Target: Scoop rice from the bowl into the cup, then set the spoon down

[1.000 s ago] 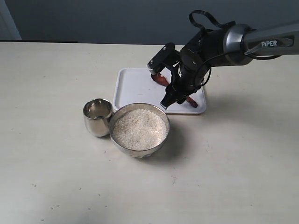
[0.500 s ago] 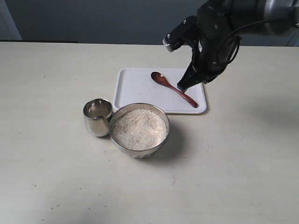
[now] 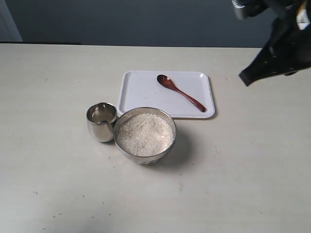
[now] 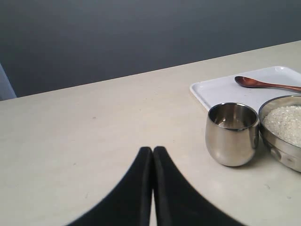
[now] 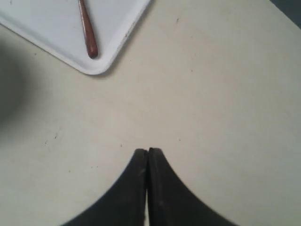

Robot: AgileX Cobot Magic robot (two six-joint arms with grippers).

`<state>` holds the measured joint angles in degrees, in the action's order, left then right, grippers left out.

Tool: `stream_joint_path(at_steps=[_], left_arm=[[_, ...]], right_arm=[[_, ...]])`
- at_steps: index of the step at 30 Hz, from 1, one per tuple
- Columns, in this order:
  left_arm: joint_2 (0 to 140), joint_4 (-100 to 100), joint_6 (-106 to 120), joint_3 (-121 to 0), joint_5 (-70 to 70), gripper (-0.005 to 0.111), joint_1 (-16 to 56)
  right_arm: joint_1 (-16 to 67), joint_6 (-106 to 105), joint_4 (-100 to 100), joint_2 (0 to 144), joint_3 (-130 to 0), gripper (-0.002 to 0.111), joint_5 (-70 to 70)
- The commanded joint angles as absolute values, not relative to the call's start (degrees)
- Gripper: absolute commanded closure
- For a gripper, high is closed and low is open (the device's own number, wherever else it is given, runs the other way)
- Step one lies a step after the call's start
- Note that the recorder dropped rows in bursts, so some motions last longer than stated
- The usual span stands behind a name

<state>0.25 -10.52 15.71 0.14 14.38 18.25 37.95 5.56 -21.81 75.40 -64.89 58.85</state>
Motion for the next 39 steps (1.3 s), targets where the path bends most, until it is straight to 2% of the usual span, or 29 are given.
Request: stream_joint_path(at_steps=[1, 7, 14, 26, 30, 34, 39], left_arm=[[0.0, -10.4, 15.56, 0.0, 13.7, 0.106, 18.43], [0.0, -10.4, 15.56, 0.0, 13.7, 0.106, 18.43], [0.0, -10.4, 15.56, 0.0, 13.7, 0.106, 18.43], [0.0, -10.4, 15.56, 0.0, 13.7, 0.106, 18.43], [0.0, -10.52, 15.56, 0.0, 13.7, 0.106, 18.43], [0.0, -10.52, 15.56, 0.0, 13.7, 0.106, 18.43], [0.0, -10.52, 15.56, 0.0, 13.7, 0.106, 18.43]], right_arm=[[37.68, 7.59, -22.06, 62.5, -60.69, 0.108, 60.24], [37.68, 7.82, -17.02, 46.11, -59.06, 0.108, 55.86], [37.68, 7.63, 0.47, 33.43, -59.06, 0.108, 50.85], [37.05, 7.52, -2.72, 25.85, -57.39, 0.108, 47.67], [28.69, 4.86, -4.87, 24.2, -48.22, 0.108, 36.28], [14.36, 3.87, -3.13, 20.09, -35.37, 0.108, 23.22], [0.93, 2.73, 2.05, 12.49, -23.35, 0.108, 18.16]])
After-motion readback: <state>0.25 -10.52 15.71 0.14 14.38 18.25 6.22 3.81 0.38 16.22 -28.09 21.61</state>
